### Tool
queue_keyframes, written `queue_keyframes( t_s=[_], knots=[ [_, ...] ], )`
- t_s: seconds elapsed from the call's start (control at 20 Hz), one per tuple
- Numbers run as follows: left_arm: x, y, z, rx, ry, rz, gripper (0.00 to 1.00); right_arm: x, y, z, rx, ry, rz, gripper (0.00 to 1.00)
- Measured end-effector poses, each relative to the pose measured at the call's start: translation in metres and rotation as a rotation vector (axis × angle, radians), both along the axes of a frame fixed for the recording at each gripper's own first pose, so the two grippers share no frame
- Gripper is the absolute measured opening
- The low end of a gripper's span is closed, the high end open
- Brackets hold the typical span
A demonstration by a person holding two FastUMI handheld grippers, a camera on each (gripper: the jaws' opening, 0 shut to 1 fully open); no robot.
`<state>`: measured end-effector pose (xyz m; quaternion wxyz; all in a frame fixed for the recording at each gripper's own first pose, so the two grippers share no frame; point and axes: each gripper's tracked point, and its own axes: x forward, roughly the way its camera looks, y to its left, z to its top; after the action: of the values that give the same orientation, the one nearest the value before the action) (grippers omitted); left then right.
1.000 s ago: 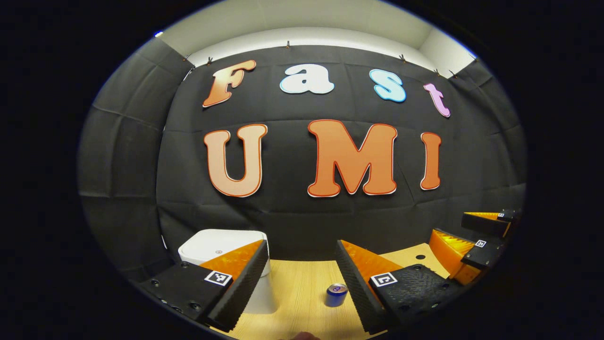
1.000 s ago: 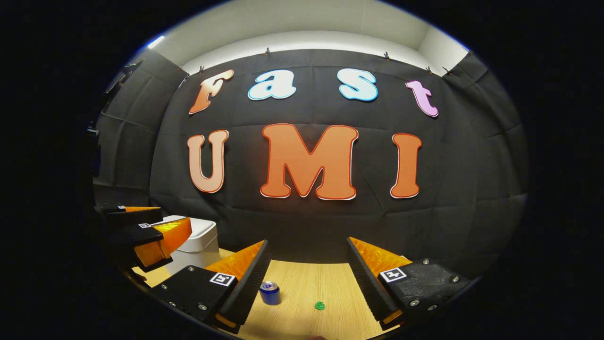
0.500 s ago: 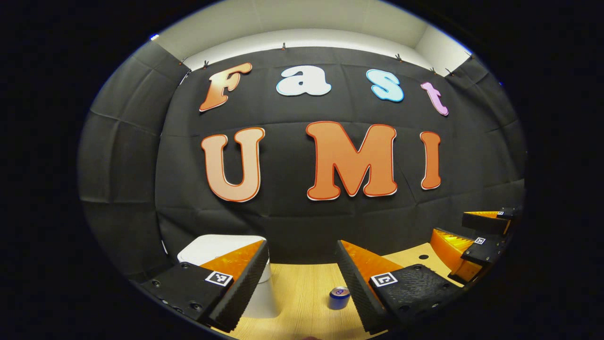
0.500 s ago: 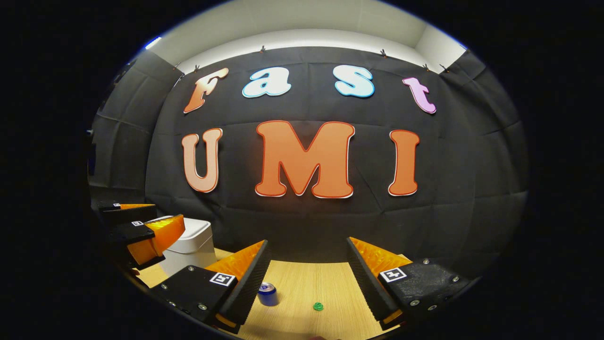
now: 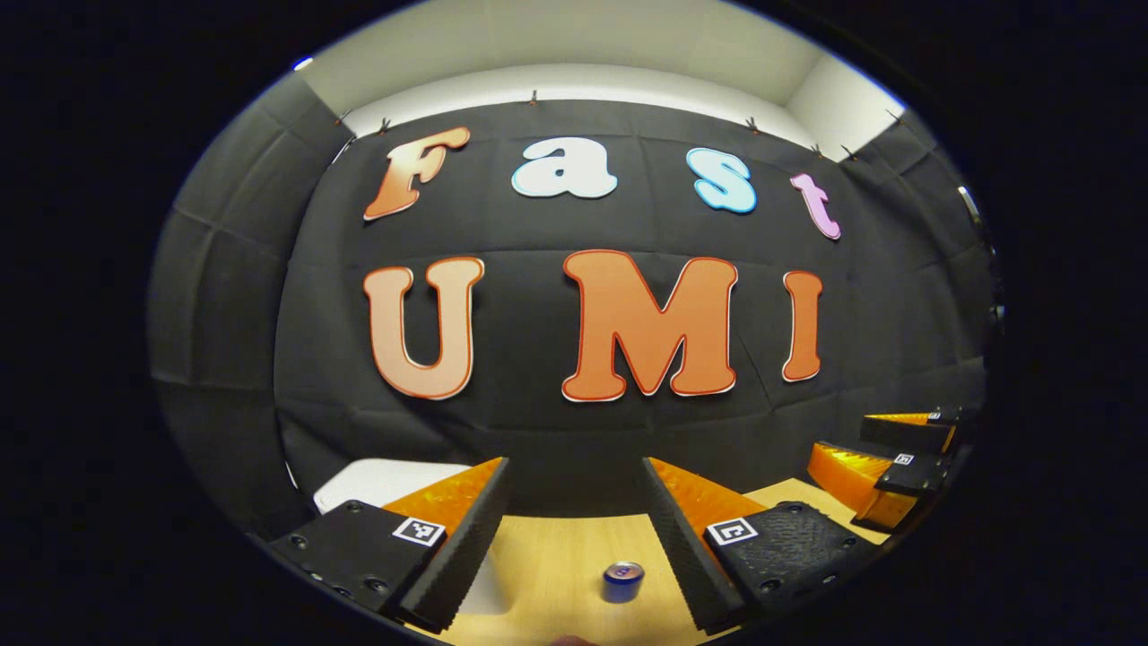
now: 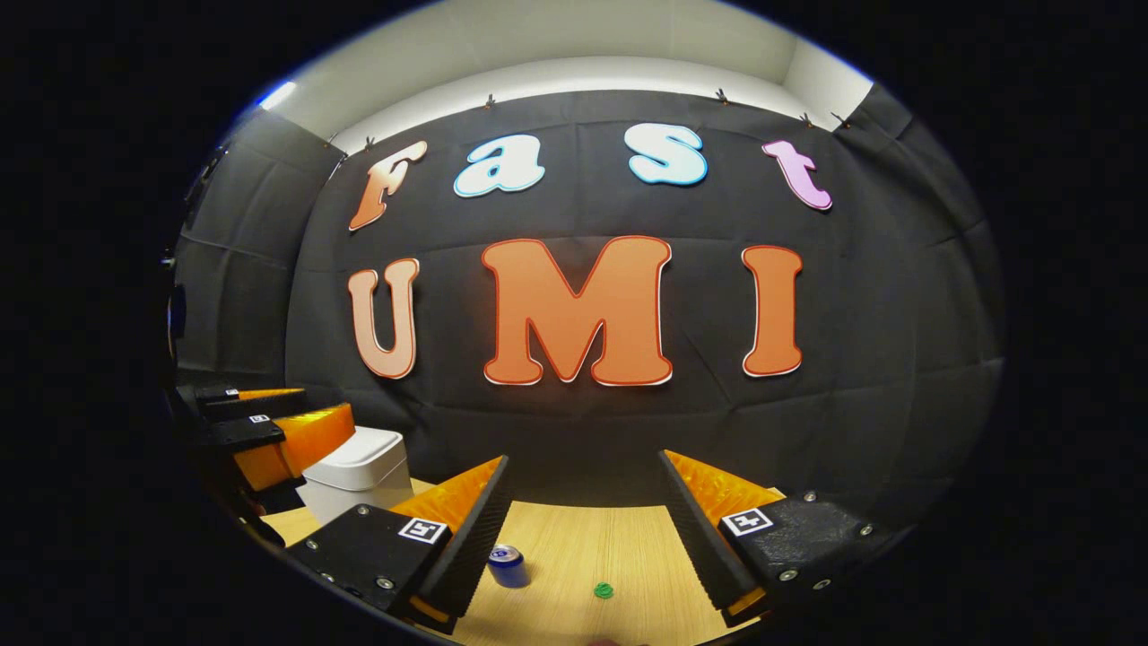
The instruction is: Press the lid of the desktop garbage bin to open it, pick up the crumpled paper on the desktop and throw it into the bin, then pick up the pop can on the desktop and drop it into the bin, and finally close the garbage bin lid.
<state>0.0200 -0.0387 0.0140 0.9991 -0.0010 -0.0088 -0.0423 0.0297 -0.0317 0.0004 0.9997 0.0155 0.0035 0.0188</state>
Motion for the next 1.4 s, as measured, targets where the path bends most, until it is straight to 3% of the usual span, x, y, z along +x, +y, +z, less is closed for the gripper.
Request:
queue_keyframes(
  t_s=[0.1, 0.2, 0.6, 1.05, 1.3, 1.4],
  knots=[
    [-0.009, 0.002, -0.007, -0.001, 0.009, 0.037, 0.90, -0.008, 0.001, -0.007, 0.012, 0.021, -0.015, 0.95],
    [-0.008, 0.008, -0.012, 0.059, 0.019, 0.064, 0.91, -0.014, 0.006, -0.008, 0.024, 0.017, -0.037, 0.95],
    [0.006, 0.000, -0.020, 0.093, 0.038, -0.062, 0.91, -0.010, 0.020, 0.005, -0.025, -0.022, -0.111, 0.95],
    [0.015, 0.008, -0.015, 0.100, 0.011, -0.050, 0.94, -0.006, 0.014, 0.009, -0.047, -0.034, -0.152, 0.95],
    [0.017, 0.007, -0.019, 0.109, 0.031, -0.061, 0.84, -0.001, 0.015, 0.003, -0.048, -0.018, -0.150, 0.95],
    [0.021, 0.008, -0.019, 0.109, 0.036, -0.070, 0.69, 0.001, 0.017, 0.004, -0.052, -0.020, -0.144, 0.95]
  ],
)
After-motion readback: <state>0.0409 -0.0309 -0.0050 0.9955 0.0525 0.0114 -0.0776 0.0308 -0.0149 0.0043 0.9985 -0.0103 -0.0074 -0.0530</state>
